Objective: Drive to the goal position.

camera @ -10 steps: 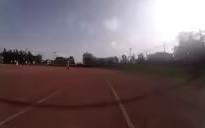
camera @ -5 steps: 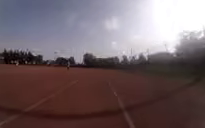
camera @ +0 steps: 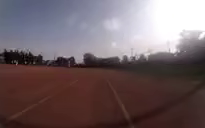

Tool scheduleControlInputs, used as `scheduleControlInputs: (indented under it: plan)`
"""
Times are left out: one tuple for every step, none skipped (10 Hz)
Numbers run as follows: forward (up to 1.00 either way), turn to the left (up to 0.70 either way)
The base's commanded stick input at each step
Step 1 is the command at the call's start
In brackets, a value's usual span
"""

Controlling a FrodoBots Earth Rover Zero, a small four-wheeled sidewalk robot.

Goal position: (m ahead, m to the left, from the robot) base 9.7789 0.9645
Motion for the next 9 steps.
scheduleControlInputs:
  plan:
    - [0.7,0.0]
    - [0.7,0.0]
    - [0.7,0.0]
    - [0.7,0.0]
    - [0.7,0.0]
    - [0.7,0.0]
    - [0.7,0.0]
    - [0.7,0.0]
    - [0.7,0.0]
